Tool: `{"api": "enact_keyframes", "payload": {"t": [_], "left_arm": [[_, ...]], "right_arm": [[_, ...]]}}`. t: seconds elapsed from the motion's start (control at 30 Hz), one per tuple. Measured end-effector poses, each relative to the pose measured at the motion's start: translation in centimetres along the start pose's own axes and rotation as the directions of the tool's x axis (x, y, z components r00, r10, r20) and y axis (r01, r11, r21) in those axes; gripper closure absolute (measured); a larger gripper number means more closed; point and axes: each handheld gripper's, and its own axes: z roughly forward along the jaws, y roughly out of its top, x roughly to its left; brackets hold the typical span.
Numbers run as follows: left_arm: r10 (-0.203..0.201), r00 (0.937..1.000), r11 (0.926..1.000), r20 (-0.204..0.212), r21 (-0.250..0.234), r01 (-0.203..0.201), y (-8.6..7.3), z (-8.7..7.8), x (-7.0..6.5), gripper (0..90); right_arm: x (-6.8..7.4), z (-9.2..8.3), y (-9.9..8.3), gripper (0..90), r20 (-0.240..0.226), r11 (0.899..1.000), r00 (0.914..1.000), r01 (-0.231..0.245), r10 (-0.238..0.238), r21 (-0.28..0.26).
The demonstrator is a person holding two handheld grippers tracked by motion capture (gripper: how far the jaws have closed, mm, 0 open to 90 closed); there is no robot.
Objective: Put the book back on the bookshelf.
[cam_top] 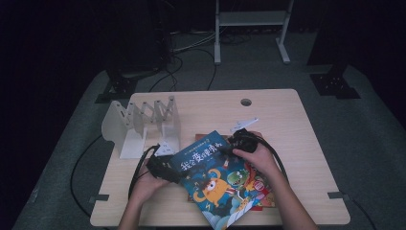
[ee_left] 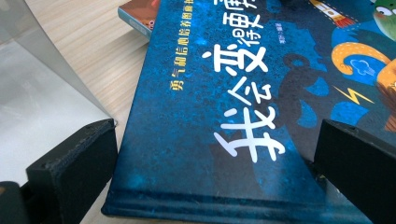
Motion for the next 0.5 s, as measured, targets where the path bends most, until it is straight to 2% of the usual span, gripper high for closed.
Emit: {"api": "enact_keyframes", "payload": {"t": [0.03, 0.2, 0.23, 0.27, 0.3, 0.33, 0.43, 0.5], "left_arm": [[0.0, 1.0, 1.0, 0.0, 0.0, 0.0, 0.0, 0.0, 0.0, 0.0], [-0.004, 1.0, 1.0, -0.001, 0.003, 0.004, 0.0, 0.0, 0.0, 0.0], [-0.004, 1.0, 1.0, -0.001, 0.003, 0.004, 0.0, 0.0, 0.0, 0.0], [-0.005, 1.0, 1.0, -0.002, 0.003, 0.005, 0.0, 0.0, 0.0, 0.0], [-0.005, 1.0, 1.0, -0.002, 0.003, 0.005, 0.0, 0.0, 0.0, 0.0], [-0.007, 1.0, 1.0, -0.002, 0.003, 0.007, 0.0, 0.0, 0.0, 0.0], [-0.007, 1.0, 1.0, -0.001, 0.004, 0.007, 0.0, 0.0, 0.0, 0.0], [-0.007, 1.0, 1.0, 0.0, 0.004, 0.007, 0.0, 0.0, 0.0, 0.0]], "right_arm": [[0.0, 0.0, 0.0, 31.1, 0.0, 1.0, 1.0, 0.0, 0.0, 0.0], [-0.2, -2.8, -2.2, 29.7, 0.032, 0.999, 0.999, -0.031, 0.032, -0.02], [-0.2, -2.8, -2.2, 29.7, 0.032, 0.999, 0.999, -0.031, 0.032, -0.02], [-0.4, -3.8, -2.9, 29.7, 0.052, 0.999, 0.9981, -0.032, 0.033, -0.032], [-0.4, -3.8, -2.9, 29.7, 0.052, 0.999, 0.9981, -0.032, 0.033, -0.032], [-0.5, -4.8, -3.6, 29.6, 0.067, 0.999, 0.997, -0.037, 0.039, -0.038], [-0.5, -5.7, -4.4, 29.4, 0.081, 0.999, 0.996, -0.036, 0.039, -0.04], [-0.5, -7.1, -5.4, 29.0, 0.1, 0.998, 0.9941, -0.037, 0.041, -0.046]]}}
